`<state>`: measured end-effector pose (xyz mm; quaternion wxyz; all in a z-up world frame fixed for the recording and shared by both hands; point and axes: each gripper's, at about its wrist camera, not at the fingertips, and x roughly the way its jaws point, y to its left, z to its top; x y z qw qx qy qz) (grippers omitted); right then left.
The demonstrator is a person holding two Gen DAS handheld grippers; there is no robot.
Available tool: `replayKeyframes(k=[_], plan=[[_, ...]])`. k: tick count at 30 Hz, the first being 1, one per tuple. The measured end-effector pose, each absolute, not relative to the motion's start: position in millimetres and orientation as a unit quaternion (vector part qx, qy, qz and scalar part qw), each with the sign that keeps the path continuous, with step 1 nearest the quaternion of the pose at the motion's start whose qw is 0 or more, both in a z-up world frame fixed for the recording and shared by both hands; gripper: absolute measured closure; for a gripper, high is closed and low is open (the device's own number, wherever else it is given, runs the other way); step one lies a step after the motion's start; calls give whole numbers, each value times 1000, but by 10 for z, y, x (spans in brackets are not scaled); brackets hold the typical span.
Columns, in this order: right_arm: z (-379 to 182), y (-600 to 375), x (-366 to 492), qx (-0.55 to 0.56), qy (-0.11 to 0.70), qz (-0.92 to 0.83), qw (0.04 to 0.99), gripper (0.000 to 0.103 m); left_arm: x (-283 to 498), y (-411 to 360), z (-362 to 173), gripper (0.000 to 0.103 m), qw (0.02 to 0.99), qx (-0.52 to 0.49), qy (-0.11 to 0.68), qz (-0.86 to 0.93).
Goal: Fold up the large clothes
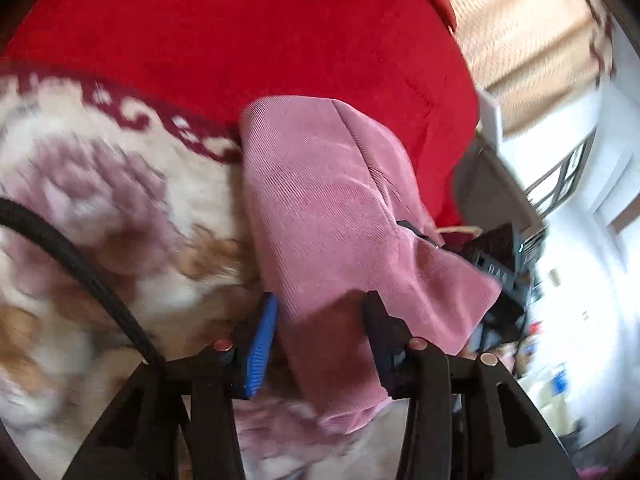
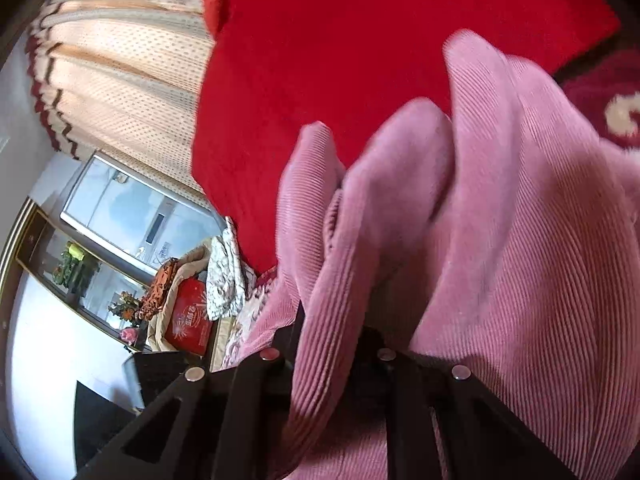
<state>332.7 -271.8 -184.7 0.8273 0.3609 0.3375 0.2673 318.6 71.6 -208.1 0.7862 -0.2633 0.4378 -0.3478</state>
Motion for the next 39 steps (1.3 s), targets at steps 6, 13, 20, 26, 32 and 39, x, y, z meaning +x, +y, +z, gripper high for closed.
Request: replayKeyframes(k=[6,13,20,26,32,39], plan=[[-1475,-2791,3091,349,261,292,851,89,3044,471,-1851,58,799,-229,396,-391],[-1119,-3249,2537,352,191,276,874,89,2840,-67,-1532,57,819,-160,352,-425],[-1894,-3671,2700,348,350,156,855,90,2712,-335,-1421,31,867,-29,358,-345],[-1928,-3632,2724,333,371,146,854,90,2758,-240,-1477,25,868,-43,370,-330],[-1917,-3676,2692,334,389,134,848,91,2924,-318,-1953,15,808,-64,475,-343],[-1420,-3845,2395,320,370,74,869,85,2834,-433,-1881,15,819,-25,462,-340]])
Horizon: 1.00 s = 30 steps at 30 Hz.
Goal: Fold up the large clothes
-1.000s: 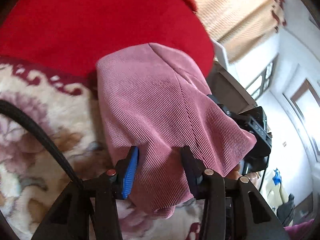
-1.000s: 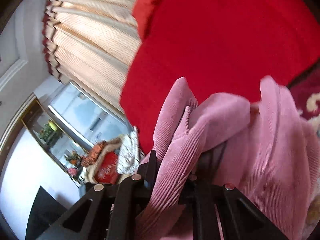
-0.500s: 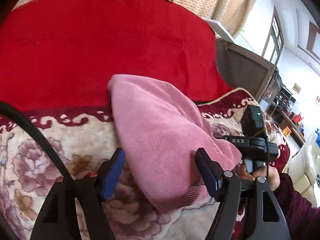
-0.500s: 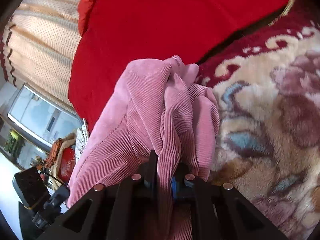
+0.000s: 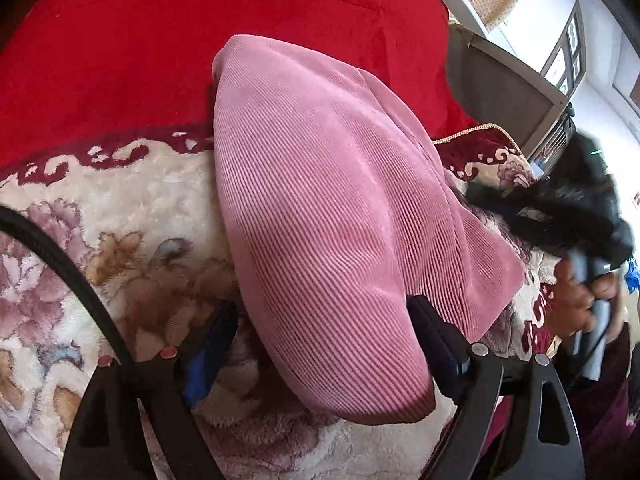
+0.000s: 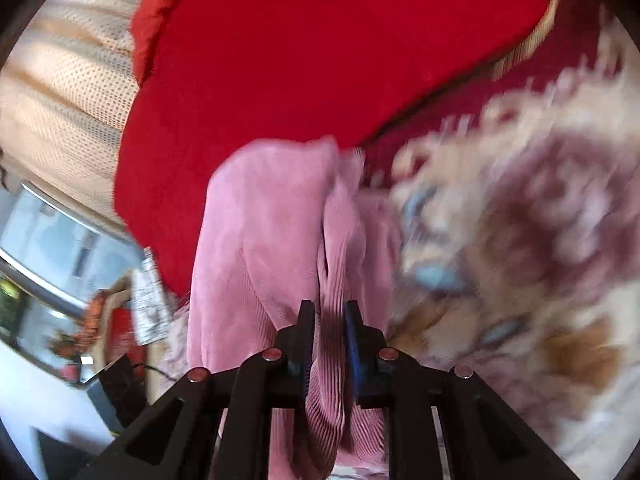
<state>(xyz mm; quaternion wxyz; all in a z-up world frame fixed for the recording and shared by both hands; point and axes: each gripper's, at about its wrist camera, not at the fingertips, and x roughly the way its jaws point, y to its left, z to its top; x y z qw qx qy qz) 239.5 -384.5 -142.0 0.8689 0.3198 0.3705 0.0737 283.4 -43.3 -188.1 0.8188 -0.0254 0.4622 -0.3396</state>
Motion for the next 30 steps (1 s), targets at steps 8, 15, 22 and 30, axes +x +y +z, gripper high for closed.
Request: replayKeyframes(k=[8,15,22,30], plan=[[-894,-3581,2815,275,339,111,893,85,2867,-538,-1962,11,818,-13,465,-338],[-1672,-3710,3573,334,423,82,839,91,2909,-602,-1944,10,816,-8,465,-343],[-1110,-3467,2916,229,382,79,892,85,2948,-452,-1897,10,813,-35,469,-343],[-1428,-3136,2352,196,446,124,864,84,2889,-359,-1866,10,814,-29,464,-349]])
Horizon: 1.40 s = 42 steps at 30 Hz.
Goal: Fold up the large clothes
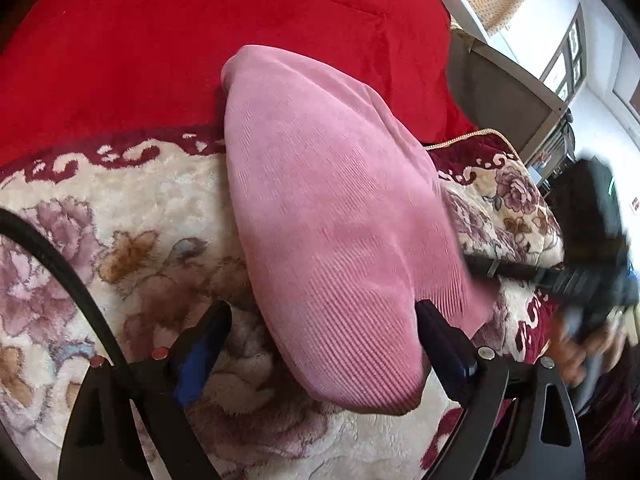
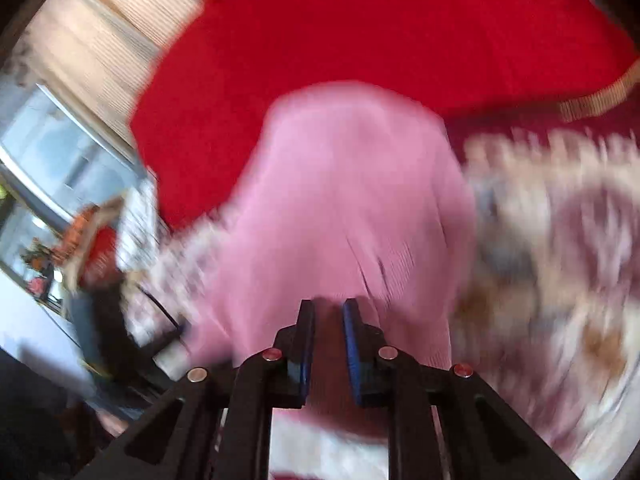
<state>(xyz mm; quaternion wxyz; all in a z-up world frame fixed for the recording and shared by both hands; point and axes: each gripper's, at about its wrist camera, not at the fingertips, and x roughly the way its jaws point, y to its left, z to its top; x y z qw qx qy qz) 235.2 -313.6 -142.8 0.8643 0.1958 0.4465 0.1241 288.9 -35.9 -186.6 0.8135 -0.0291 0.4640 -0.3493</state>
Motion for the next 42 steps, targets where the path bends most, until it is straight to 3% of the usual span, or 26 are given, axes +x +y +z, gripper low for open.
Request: replayKeyframes(k=[9,12,15,20,27,31,34,42], plan=[[-1586,-3136,1868,167,396,88,899,85,2844,-277,-1684,10,840,-9,421,-341],[-1661,-3013,1825,157,383,83,907,84,2940,-392,-1933,0,831,-2,455,-320],[-1712,-3053,1856,152,381,80,909,84,2947,-487,-1988,0,826,4,462,-323],[-1577,-3093,1856,186,384,93,900,85,2802,-574,-1840,0,857,71,409,-304],[-1208,-3189,1973,186,338,81,919,85,2843,-599,-1856,0,856,66,412,-304],[-1631,-3247,2287,217,401,78,886,83,2839,-569,-1869,0,854,66,416,-306],[-1788,-3381,2258,276,372,105,880,83,2835,-579,-1856,0,855,64,415,-303],[-1679,-3404,2182,272,359,111,886,82,2782,-592,-1774,0,862,77,411,-286]])
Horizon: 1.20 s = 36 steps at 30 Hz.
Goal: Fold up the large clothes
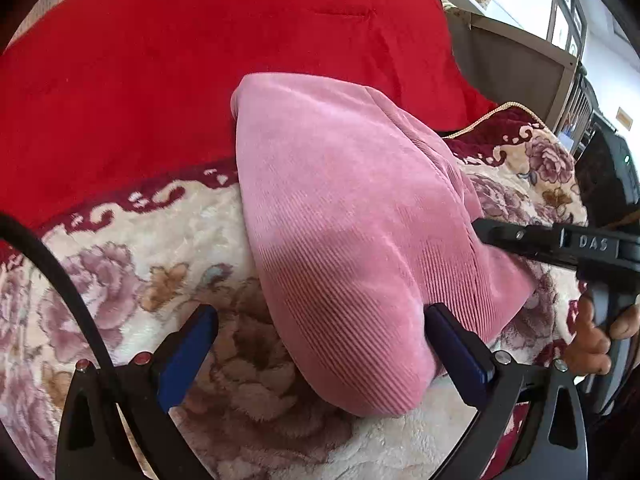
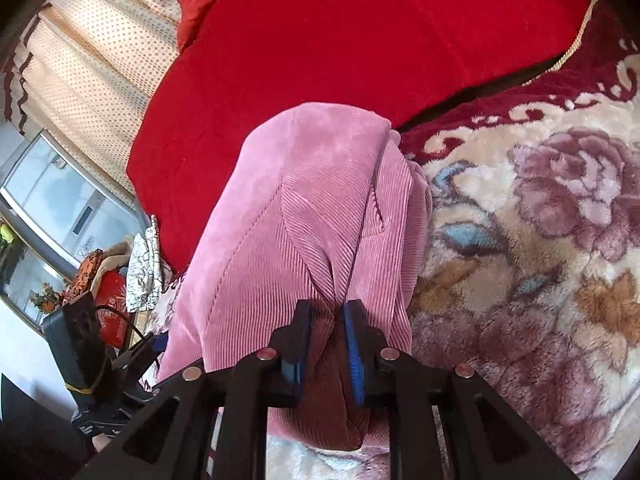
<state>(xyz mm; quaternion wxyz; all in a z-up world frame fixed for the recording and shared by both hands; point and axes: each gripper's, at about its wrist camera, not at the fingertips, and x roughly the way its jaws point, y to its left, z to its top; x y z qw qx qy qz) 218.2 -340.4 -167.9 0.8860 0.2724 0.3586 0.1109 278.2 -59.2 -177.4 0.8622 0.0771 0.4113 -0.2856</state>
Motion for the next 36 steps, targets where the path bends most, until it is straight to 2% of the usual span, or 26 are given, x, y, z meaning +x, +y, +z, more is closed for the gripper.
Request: replayKeyframes(k=[7,12,17,21,25,36], plan=[[-1461,-3372,2049,253,318,110,907,81,2647,-523,-1505,0,868,91,386,-299],[-1322,-3319,2051,249,299,116,914,81,2717,-220,-1304,0,884,41,352,-305],[-1215,-3270,2181,243,290,123,917,81,3068,13,-1485,0,895,-23,386,-224],[-1218,-3191,2340,235,292,132,918,81,3124,-155,-1651,0,901,21,394,-183],[-1542,-3142,2582,227,361,116,897,80,3003,-266,-1614,0,916,68,358,-169],[-1319,-3158,2332,233,299,148,914,79,2983,-274,-1589,0,921,85,345,-158]])
